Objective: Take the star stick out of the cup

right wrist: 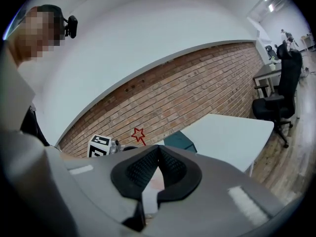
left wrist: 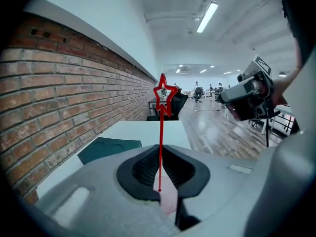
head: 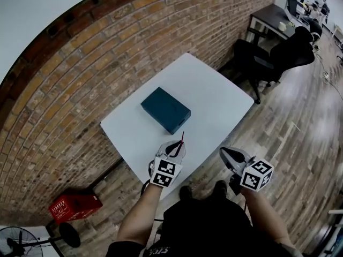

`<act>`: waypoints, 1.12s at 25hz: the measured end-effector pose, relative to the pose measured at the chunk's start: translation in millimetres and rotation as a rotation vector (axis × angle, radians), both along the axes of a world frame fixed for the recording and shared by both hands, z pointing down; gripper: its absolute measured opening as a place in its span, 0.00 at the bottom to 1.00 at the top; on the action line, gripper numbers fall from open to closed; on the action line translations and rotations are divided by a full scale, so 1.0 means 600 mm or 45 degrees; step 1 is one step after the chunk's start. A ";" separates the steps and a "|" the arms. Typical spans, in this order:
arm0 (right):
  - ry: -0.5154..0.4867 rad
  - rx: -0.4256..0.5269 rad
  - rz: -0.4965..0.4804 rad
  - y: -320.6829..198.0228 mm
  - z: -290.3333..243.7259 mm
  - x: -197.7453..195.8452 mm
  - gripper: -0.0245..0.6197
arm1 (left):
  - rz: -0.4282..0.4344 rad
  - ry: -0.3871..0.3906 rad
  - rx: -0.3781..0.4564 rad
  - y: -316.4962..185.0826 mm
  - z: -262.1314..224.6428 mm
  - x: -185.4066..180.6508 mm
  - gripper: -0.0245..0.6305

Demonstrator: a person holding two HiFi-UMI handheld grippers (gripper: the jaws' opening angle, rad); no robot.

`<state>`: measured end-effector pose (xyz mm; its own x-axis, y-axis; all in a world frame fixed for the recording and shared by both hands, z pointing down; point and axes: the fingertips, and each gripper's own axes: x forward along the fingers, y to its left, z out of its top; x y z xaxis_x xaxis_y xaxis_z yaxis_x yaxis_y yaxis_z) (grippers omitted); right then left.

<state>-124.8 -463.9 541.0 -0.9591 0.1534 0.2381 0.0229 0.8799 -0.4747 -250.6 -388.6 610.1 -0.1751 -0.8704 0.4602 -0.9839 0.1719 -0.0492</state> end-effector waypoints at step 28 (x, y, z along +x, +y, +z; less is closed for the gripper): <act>-0.148 0.033 -0.378 -0.163 -0.065 -0.022 0.04 | -0.776 0.018 0.513 0.065 -0.267 -0.005 0.07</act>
